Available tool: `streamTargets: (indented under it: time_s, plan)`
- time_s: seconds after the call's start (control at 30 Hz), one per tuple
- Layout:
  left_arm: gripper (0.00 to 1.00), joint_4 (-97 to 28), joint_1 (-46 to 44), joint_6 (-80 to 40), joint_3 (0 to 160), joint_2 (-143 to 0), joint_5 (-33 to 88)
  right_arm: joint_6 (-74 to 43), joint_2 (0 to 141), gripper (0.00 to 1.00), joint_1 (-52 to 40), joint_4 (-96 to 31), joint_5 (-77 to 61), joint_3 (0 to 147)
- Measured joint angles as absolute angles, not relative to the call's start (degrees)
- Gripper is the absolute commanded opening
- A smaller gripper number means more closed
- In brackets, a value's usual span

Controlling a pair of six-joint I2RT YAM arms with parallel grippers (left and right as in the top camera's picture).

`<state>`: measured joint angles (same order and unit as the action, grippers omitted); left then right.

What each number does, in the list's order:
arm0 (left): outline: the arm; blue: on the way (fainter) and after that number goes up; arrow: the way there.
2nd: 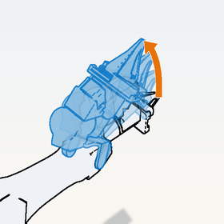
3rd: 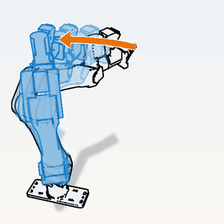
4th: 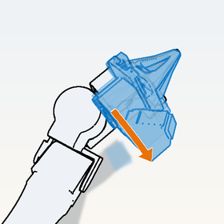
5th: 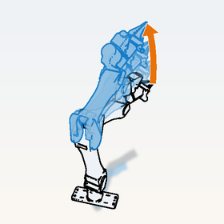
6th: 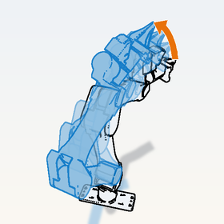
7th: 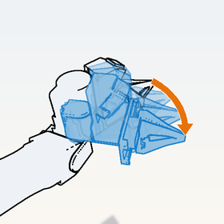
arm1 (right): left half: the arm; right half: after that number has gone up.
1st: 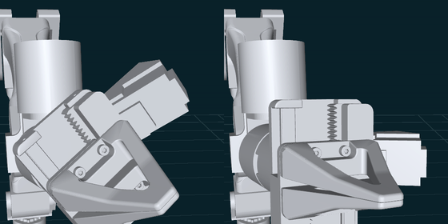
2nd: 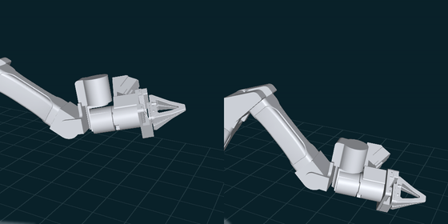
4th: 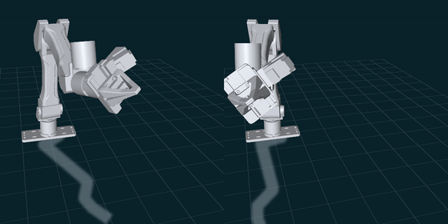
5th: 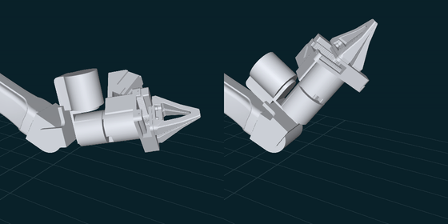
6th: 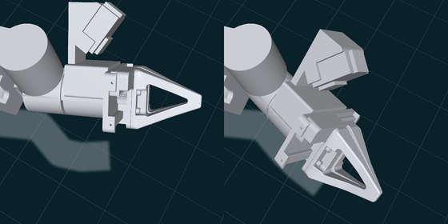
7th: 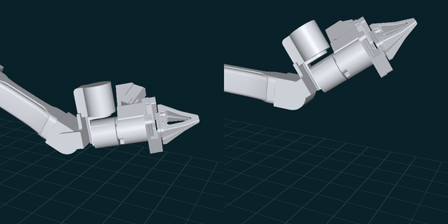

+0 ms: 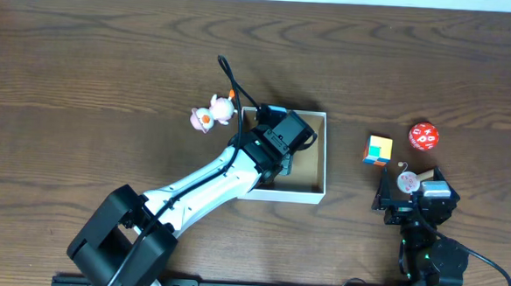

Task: Pack container
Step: 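Lower the car into the box and open the left gripper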

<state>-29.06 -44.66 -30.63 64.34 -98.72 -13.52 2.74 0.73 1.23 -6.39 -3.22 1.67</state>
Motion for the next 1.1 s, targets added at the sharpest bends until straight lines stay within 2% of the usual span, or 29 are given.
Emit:
streamTargets:
  time_s: [0.1,0.13,0.27,0.33,1.1]
  plan:
    - [0.73,-27.33,-44.66,-29.32,64.38,-98.72,-13.56,2.74,0.73,0.99,1.23,-6.39,-3.22,1.67]
    - [0.69,-26.63,-44.66,-28.64,64.42,-98.72,-13.56,2.74,0.73,0.99,1.23,-6.39,-3.20,1.67]
    - [0.46,-24.93,-44.45,-27.14,64.90,-98.72,-14.09,2.74,0.73,0.99,1.23,-6.39,-3.20,1.67]
    - [0.38,-24.84,-44.34,-26.89,64.97,-98.70,-14.94,2.74,0.73,0.99,1.23,-6.39,-3.22,1.67]
    - [0.38,-32.18,-44.29,-27.24,66.04,-98.41,-18.41,2.74,0.73,0.99,1.23,-6.39,-3.22,1.67]
